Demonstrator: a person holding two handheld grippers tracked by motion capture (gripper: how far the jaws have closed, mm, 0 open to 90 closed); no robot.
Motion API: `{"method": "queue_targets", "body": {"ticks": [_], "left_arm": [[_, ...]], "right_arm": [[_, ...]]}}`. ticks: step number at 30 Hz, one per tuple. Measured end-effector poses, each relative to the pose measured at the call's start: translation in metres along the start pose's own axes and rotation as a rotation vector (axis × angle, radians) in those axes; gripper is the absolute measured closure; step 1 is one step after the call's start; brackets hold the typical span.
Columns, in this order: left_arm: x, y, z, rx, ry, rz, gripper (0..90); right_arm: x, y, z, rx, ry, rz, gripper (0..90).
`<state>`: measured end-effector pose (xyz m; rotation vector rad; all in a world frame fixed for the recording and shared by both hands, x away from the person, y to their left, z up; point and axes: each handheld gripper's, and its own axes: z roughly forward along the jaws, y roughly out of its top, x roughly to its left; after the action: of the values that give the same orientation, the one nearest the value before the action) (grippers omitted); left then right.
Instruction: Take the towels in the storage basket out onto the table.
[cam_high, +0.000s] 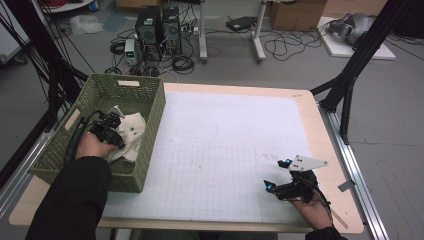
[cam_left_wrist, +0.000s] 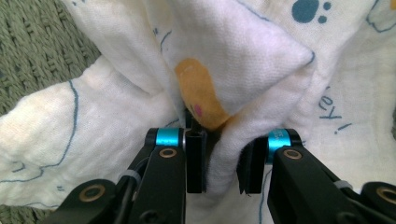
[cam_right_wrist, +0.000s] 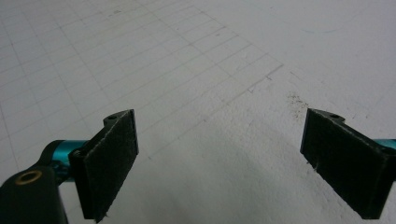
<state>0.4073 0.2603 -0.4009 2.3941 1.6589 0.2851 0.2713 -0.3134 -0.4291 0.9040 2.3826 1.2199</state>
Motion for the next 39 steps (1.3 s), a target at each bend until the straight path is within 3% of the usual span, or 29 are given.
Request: {"method": "queue_targets", "body": {"ticks": [10, 13, 19, 23, 26, 28, 39], "left_arm": [[0.005, -0.003, -0.003, 0.013, -0.064, -0.034, 76.6], [0.005, -0.003, -0.005, 0.005, -0.066, -0.026, 76.8], [0.005, -0.003, -0.012, -0.046, -0.098, -0.039, 77.5], [0.006, -0.004, -0.021, -0.111, -0.140, -0.066, 77.5], [0.008, -0.005, -0.025, -0.154, -0.139, -0.073, 77.5], [0.010, -0.007, -0.030, -0.199, -0.168, -0.095, 77.5], [0.018, -0.015, -0.042, -0.303, -0.287, -0.153, 77.5]], "right_arm": [[0.000, 0.000, 0.001, -0.003, 0.002, -0.005, 10.4], [0.000, 0.000, 0.000, -0.004, 0.001, -0.004, 10.4], [0.000, 0.000, 0.000, -0.005, 0.002, 0.003, 10.4], [-0.001, 0.001, 0.000, -0.010, 0.005, 0.003, 10.4], [-0.001, 0.001, 0.001, -0.010, 0.004, 0.001, 10.4], [0.000, 0.001, 0.001, -0.008, 0.007, 0.008, 10.4], [-0.001, 0.001, 0.000, -0.016, 0.007, 0.009, 10.4]]}}
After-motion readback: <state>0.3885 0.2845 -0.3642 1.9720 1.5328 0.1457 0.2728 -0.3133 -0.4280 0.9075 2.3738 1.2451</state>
